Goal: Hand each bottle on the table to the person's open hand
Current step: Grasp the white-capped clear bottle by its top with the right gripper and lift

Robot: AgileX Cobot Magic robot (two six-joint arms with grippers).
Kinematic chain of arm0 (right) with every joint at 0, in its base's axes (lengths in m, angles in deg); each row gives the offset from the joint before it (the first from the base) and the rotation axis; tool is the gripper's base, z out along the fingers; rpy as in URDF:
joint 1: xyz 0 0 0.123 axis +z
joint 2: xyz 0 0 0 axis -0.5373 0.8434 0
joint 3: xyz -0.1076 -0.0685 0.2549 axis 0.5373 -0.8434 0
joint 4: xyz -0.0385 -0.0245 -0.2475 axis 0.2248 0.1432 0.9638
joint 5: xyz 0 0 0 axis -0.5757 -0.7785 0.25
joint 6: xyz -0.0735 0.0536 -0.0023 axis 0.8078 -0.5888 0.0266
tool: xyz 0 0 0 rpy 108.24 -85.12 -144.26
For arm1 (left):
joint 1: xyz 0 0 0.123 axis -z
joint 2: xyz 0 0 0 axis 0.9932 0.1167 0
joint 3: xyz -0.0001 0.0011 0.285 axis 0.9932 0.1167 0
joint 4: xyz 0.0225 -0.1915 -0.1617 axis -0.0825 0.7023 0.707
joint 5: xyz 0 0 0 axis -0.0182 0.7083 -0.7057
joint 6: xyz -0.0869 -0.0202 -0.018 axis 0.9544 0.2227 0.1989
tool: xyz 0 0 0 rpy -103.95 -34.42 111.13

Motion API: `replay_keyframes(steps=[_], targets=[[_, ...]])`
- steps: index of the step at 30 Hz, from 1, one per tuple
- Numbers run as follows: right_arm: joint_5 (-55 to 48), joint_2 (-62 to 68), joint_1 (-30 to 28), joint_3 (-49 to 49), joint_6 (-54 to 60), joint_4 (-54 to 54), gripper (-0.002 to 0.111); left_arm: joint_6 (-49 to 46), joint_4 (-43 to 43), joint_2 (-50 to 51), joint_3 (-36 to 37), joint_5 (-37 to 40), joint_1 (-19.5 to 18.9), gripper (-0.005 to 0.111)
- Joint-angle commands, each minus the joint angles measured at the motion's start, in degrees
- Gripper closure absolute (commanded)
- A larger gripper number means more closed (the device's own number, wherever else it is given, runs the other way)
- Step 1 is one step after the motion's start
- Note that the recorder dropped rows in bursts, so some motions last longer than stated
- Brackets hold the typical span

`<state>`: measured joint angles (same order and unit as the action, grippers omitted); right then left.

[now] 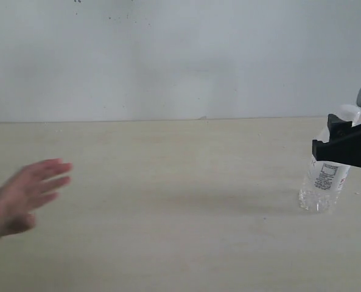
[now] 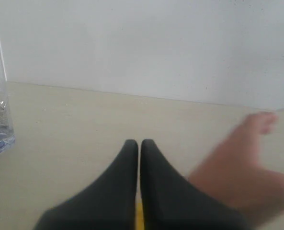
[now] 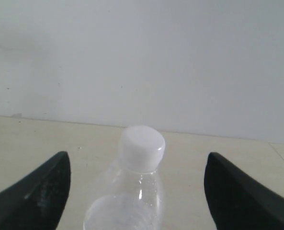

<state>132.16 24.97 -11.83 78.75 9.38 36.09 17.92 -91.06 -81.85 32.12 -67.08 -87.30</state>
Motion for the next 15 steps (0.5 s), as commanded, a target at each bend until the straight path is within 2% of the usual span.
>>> replay_keyframes(steps=[1,5,10,15], targets=[[4.95,3.26,-0.19,-0.28,-2.67,1.18,0.035,0.03,-0.14,-0.15,-0.11,-0.05,-0.15,0.103],[5.22,5.45,-1.46,0.48,-3.87,1.54,0.035,0.03,-0.14,-0.15,-0.11,-0.05,-0.15,0.103],[2.54,6.17,-7.14,2.16,-10.09,8.81,0.035,0.03,-0.14,-0.15,-0.11,-0.05,-0.15,0.103],[-1.23,6.17,-9.47,3.8,-13.03,15.05,0.035,0.03,-0.14,-0.15,-0.11,-0.05,-0.15,0.103]])
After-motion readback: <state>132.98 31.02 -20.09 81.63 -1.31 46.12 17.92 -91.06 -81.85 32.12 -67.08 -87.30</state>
